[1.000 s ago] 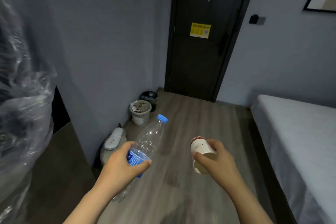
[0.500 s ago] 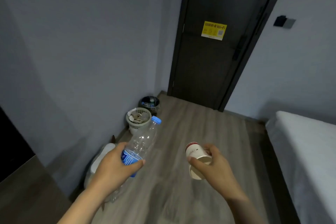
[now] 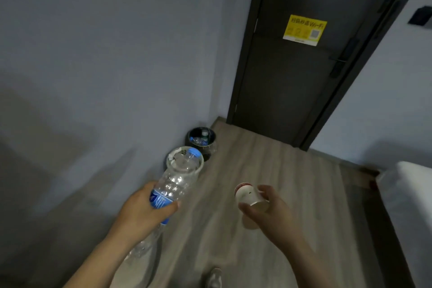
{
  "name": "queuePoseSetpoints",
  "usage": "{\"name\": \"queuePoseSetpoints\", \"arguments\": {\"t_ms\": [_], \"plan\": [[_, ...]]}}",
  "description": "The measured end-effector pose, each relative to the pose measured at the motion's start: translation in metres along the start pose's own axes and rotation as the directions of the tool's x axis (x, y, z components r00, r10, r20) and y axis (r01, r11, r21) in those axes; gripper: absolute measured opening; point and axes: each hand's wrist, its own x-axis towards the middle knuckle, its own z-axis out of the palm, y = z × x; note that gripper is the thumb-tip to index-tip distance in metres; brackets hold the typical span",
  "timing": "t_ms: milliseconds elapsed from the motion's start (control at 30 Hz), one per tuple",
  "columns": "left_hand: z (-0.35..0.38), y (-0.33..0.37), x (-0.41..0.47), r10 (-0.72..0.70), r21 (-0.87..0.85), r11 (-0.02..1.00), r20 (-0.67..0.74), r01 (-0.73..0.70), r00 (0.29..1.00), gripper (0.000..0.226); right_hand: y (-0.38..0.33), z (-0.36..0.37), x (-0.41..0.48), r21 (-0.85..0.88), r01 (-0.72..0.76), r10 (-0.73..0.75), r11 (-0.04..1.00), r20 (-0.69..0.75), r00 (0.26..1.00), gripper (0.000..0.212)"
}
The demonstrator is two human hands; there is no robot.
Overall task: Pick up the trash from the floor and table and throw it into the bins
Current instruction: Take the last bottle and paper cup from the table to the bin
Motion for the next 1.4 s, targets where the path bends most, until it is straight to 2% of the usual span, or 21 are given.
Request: {"name": "queuePoseSetpoints", "arguments": {"t_ms": [100, 267, 500, 733, 867, 967, 1000, 1133, 1300, 1400], "plan": [[0.003, 0.009, 0.058, -0.018, 0.025, 1.0, -0.015, 0.019, 1.0, 0.039, -0.008, 0.01, 0.071, 0.017, -0.001, 0.001, 1.0, 0.032, 0.999, 0.065], [0.008, 0.035, 0.158, -0.064, 0.109, 0.992, -0.037, 0.067, 0.997, 0.056, -0.028, 0.011, 0.189, -0.001, -0.012, 0.012, 1.0, 0.079, 0.997, 0.065], [0.022, 0.046, 0.267, -0.159, 0.094, 0.983, -0.018, 0.16, 0.987, 0.064, -0.048, 0.033, 0.322, -0.052, -0.049, 0.058, 0.997, 0.181, 0.982, 0.065], [0.033, 0.024, 0.393, -0.255, 0.074, 0.964, -0.004, 0.255, 0.967, 0.068, -0.058, 0.085, 0.441, -0.166, -0.07, 0.111, 0.984, 0.249, 0.962, 0.062], [0.047, 0.012, 0.475, -0.295, 0.078, 0.953, 0.042, 0.292, 0.954, 0.066, -0.067, 0.121, 0.51, -0.247, -0.085, 0.168, 0.965, 0.337, 0.926, 0.038], [0.053, 0.001, 0.525, -0.336, 0.121, 0.938, 0.094, 0.324, 0.937, 0.067, -0.069, 0.15, 0.554, -0.247, -0.16, 0.238, 0.956, 0.327, 0.915, 0.064], [0.055, -0.004, 0.54, -0.341, 0.145, 0.935, 0.109, 0.324, 0.934, 0.068, -0.069, 0.16, 0.567, -0.247, -0.161, 0.24, 0.956, 0.335, 0.911, 0.065], [0.066, -0.021, 0.59, -0.398, 0.215, 0.907, 0.151, 0.363, 0.905, 0.063, -0.055, 0.201, 0.616, -0.253, -0.138, 0.233, 0.958, 0.397, 0.888, 0.06], [0.094, -0.05, 0.639, -0.5, 0.284, 0.848, 0.144, 0.448, 0.854, 0.066, -0.027, 0.257, 0.677, -0.291, -0.231, 0.347, 0.928, 0.453, 0.821, 0.056], [0.119, -0.075, 0.661, -0.538, 0.319, 0.818, 0.133, 0.479, 0.832, 0.069, 0.002, 0.3, 0.718, -0.303, -0.241, 0.365, 0.922, 0.475, 0.801, 0.057]]}}
